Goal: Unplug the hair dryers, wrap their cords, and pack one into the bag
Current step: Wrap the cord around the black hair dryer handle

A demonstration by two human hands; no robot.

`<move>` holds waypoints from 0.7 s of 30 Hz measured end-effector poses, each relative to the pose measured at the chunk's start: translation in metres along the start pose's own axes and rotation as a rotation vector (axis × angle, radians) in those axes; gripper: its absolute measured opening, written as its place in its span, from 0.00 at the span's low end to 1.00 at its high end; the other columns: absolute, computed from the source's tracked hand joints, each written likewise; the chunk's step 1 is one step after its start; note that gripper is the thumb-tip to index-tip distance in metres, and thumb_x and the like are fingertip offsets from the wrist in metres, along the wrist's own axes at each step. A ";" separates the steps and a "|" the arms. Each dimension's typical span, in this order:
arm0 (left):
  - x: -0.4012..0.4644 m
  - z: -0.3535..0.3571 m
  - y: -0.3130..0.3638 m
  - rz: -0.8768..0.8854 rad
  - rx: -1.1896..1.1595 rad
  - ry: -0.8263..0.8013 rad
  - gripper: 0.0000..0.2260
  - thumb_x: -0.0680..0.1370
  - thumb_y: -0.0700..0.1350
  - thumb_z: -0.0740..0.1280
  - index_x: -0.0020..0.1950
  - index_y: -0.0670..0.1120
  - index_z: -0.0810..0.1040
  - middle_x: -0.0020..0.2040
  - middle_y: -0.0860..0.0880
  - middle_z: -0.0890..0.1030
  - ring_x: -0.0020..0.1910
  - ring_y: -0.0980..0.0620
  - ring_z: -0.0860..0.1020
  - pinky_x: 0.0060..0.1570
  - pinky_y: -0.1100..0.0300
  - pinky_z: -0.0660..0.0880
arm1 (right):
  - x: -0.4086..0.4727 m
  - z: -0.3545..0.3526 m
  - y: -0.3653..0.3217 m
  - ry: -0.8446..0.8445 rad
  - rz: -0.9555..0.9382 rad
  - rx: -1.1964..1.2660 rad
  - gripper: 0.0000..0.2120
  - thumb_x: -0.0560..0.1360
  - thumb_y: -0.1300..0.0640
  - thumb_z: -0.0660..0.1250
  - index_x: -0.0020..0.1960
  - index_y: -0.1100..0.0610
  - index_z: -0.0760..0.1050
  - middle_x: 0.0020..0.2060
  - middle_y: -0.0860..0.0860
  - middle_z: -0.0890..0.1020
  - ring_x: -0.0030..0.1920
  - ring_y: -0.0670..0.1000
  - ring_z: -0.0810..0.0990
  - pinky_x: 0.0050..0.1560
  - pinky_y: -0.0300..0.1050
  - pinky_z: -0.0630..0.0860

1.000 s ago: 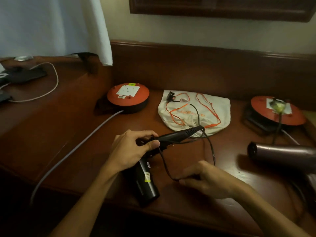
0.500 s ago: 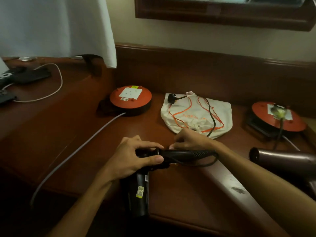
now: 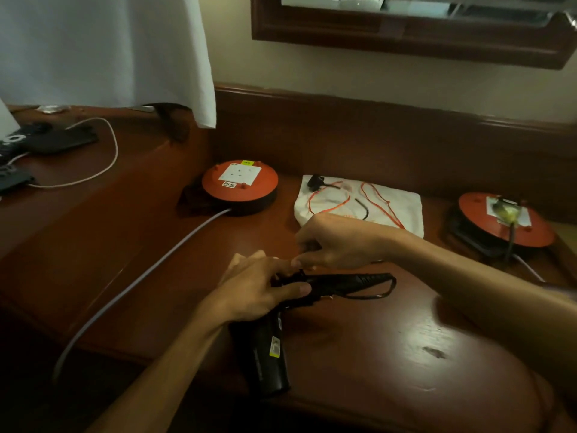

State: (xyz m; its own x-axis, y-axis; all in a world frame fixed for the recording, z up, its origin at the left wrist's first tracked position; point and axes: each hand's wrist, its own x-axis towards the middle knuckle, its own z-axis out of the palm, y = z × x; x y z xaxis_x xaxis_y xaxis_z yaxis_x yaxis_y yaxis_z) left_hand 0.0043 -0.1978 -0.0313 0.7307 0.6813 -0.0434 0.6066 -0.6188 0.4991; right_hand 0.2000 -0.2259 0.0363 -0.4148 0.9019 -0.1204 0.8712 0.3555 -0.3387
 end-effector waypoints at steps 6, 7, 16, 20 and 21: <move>-0.003 0.009 -0.007 0.031 0.006 0.174 0.24 0.74 0.75 0.52 0.65 0.71 0.73 0.52 0.64 0.81 0.50 0.60 0.71 0.55 0.52 0.64 | -0.035 -0.011 -0.016 -0.109 0.020 0.046 0.09 0.81 0.58 0.63 0.46 0.58 0.81 0.32 0.51 0.78 0.30 0.47 0.73 0.32 0.41 0.69; -0.002 0.012 -0.007 0.023 0.008 0.195 0.24 0.73 0.75 0.51 0.65 0.72 0.72 0.54 0.66 0.81 0.50 0.61 0.71 0.55 0.52 0.63 | -0.043 -0.010 -0.017 -0.148 0.035 0.036 0.09 0.81 0.58 0.63 0.50 0.55 0.82 0.34 0.51 0.80 0.32 0.49 0.75 0.33 0.43 0.70; -0.003 0.021 -0.003 -0.081 -0.056 0.387 0.13 0.77 0.68 0.61 0.58 0.72 0.78 0.38 0.66 0.75 0.48 0.60 0.73 0.53 0.54 0.63 | -0.085 0.026 -0.016 -0.030 0.139 -0.016 0.25 0.84 0.55 0.58 0.77 0.37 0.60 0.40 0.37 0.77 0.40 0.42 0.79 0.38 0.34 0.73; -0.005 0.018 -0.008 -0.068 -0.110 0.367 0.16 0.73 0.73 0.60 0.58 0.72 0.78 0.40 0.67 0.78 0.47 0.63 0.73 0.58 0.51 0.68 | -0.082 0.065 -0.008 0.046 0.082 0.083 0.31 0.83 0.57 0.58 0.78 0.31 0.53 0.50 0.42 0.83 0.44 0.46 0.79 0.44 0.44 0.75; -0.005 0.017 -0.007 -0.060 -0.115 0.352 0.19 0.72 0.75 0.59 0.57 0.72 0.79 0.40 0.67 0.78 0.47 0.63 0.73 0.59 0.51 0.68 | -0.083 0.075 -0.003 0.059 0.071 0.063 0.33 0.83 0.57 0.58 0.76 0.26 0.50 0.51 0.45 0.84 0.45 0.49 0.80 0.45 0.50 0.77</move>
State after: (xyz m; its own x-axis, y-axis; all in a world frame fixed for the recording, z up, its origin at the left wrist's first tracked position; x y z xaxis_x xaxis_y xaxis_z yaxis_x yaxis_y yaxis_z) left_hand 0.0015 -0.2035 -0.0493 0.5302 0.8202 0.2148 0.5914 -0.5394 0.5994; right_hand 0.2123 -0.3204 -0.0229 -0.3348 0.9378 -0.0917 0.8788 0.2756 -0.3896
